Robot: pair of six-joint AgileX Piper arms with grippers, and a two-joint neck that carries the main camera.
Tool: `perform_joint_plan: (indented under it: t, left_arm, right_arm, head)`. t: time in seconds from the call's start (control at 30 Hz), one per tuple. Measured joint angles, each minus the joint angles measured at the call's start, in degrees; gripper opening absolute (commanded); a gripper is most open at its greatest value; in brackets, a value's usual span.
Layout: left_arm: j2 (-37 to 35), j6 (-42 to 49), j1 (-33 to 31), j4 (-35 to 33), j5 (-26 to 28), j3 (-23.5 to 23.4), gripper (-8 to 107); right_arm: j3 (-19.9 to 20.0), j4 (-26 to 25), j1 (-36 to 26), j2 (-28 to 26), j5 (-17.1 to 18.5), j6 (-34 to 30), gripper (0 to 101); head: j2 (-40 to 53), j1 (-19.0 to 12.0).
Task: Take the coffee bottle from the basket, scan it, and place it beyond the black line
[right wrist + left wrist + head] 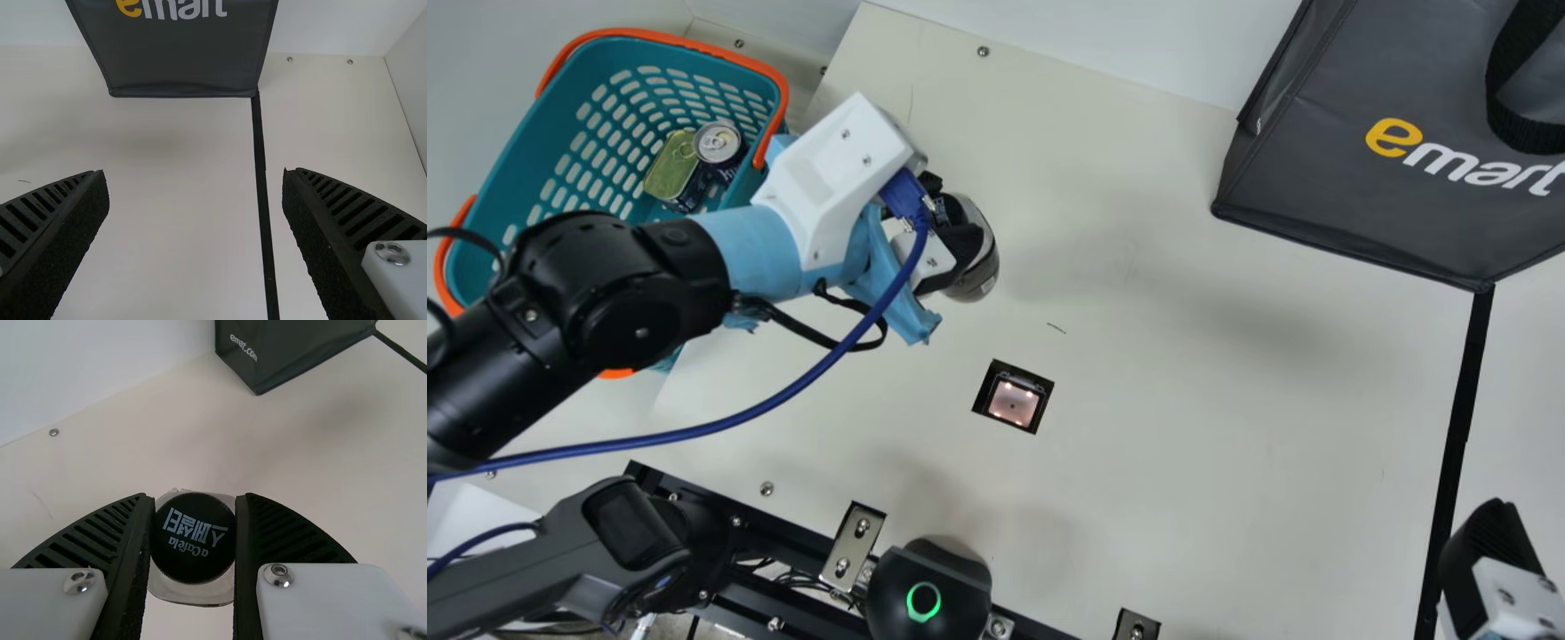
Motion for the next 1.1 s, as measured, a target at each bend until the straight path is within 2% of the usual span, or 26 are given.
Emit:
perform_joint_plan:
  t: [0.53,0.83,1.1]
  left_arm:
    - [3.9,-6.8,-3.6,2.6,-3.8,2.4,10]
    - [6.6,-10.4,-4.0,4.1,-7.0,3.0,10]
    - [8.3,-12.3,-4.2,4.6,-7.8,3.1,10]
  right_arm:
    - [0.0,0.0,0.0,0.0,0.0,0.0,91]
    - [0.0,0.0,0.0,0.0,0.0,0.0,91]
    - [0.0,0.0,0.0,0.0,0.0,0.0,91]
  head:
    - [0.0,0.1]
    - [0.0,0.0]
    - [0.0,0.0]
